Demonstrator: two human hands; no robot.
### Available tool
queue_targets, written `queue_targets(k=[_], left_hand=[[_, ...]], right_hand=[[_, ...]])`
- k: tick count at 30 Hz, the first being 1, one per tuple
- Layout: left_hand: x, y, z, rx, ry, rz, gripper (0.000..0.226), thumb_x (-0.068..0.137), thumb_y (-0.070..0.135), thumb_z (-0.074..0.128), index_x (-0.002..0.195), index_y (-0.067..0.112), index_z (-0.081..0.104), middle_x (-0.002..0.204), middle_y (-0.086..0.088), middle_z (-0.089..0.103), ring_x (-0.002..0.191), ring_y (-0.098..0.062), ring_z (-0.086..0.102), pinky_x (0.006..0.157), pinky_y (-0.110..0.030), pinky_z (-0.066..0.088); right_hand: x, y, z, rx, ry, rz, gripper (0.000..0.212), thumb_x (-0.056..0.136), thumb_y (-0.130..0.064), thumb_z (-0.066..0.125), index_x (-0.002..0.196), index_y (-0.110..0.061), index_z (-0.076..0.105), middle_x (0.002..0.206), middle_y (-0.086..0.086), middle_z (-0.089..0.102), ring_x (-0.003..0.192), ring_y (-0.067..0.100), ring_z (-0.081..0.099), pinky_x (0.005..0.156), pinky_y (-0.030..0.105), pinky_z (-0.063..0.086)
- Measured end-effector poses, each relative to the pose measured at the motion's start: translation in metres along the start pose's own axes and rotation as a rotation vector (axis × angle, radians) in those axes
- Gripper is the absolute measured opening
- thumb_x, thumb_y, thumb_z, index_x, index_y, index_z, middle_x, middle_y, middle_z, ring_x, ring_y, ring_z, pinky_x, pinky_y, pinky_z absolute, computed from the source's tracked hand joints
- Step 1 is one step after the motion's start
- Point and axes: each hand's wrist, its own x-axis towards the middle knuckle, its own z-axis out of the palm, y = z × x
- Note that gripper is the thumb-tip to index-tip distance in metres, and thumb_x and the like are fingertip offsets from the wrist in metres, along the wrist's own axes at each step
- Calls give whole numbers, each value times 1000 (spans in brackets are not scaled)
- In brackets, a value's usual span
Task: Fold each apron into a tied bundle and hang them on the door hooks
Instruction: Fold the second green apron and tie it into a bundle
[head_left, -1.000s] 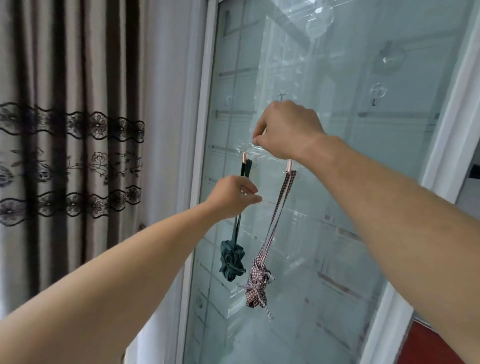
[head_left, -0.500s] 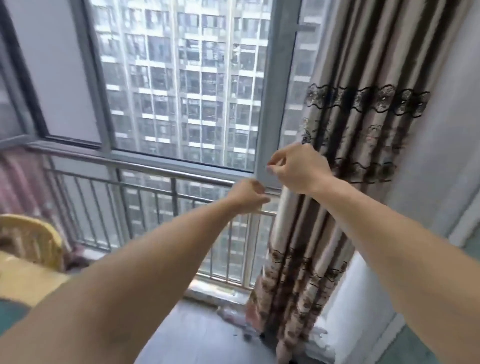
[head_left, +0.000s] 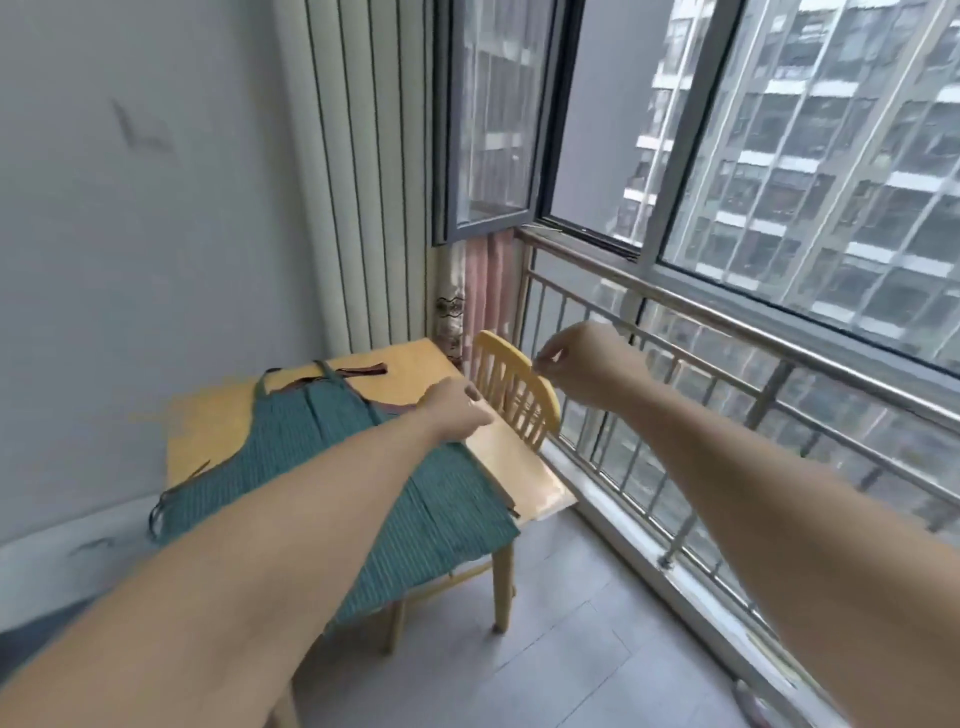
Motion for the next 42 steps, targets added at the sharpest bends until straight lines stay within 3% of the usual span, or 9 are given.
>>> queue_targets(k=[11, 13, 16, 19, 23, 28, 32, 37, 42], left_hand=[[14, -259, -109, -49, 131, -460, 42, 93, 25, 73, 129, 9, 57, 135, -10, 55, 117, -28, 57, 98, -39, 48], [17, -279, -108, -64, 166, -439, 38, 94, 26, 71, 127, 12, 59, 132, -6, 56, 103, -24, 58, 85, -35, 48], [30, -306, -102, -53, 160, -443, 37, 94, 27, 71, 127, 15, 60, 131, -4, 58, 99, -21, 57, 79, -30, 42], [52, -326, -95, -34, 134, -502, 44, 94, 27, 71, 133, 16, 55, 138, -6, 56, 112, -23, 58, 85, -30, 42], [96, -343, -82, -75, 176, -565, 50, 95, 25, 69, 140, 18, 47, 141, -5, 54, 82, -10, 59, 67, -24, 48], [170, -365, -50, -17, 51, -623, 63, 94, 28, 70, 149, 22, 39, 155, -6, 41, 112, -25, 63, 96, -38, 53], [215, -382, -22, 94, -71, -620, 84, 92, 32, 71, 160, 28, 22, 169, -1, 11, 154, -28, 15, 124, -51, 19], [253, -407, 5, 244, -209, -581, 102, 89, 54, 67, 160, 38, -6, 164, 4, -28, 151, -23, -26, 123, -51, -5], [260, -424, 19, 350, -253, -531, 109, 89, 68, 57, 154, 38, -25, 156, 5, -42, 147, -21, -36, 123, -48, -15]], right_hand=[[121, -105, 225, 199, -488, 16, 15, 92, -26, 65, 92, -21, 79, 79, 3, 76, 66, 20, 67, 62, 39, 59], [132, -102, 268, 184, -583, 15, 20, 96, -22, 60, 102, -19, 78, 92, 5, 76, 76, 21, 69, 68, 39, 58], [147, -88, 321, 150, -704, 30, 28, 101, -15, 55, 125, -11, 69, 117, 14, 73, 70, 20, 59, 54, 30, 45], [171, -66, 361, 119, -734, 80, 37, 103, -17, 55, 140, -15, 59, 125, 15, 68, 53, 14, 52, 41, 23, 38], [216, -39, 405, 135, -711, 139, 49, 102, -6, 43, 149, -18, 48, 133, 10, 64, 47, 11, 46, 34, 21, 31], [289, -11, 447, 163, -688, 221, 65, 97, 2, 39, 157, -23, 35, 150, 10, 51, 52, 13, 55, 38, 22, 39], [338, 9, 475, 143, -639, 210, 62, 92, 0, 42, 148, -27, 47, 127, 10, 65, 82, 25, 69, 64, 39, 62], [374, 26, 504, -48, -647, 172, 57, 100, -24, 56, 154, -24, 37, 145, 12, 50, 130, 31, 46, 97, 45, 54], [401, 38, 518, -206, -713, 71, 30, 99, -41, 59, 123, -25, 64, 124, 8, 66, 125, 31, 50, 100, 44, 48]])
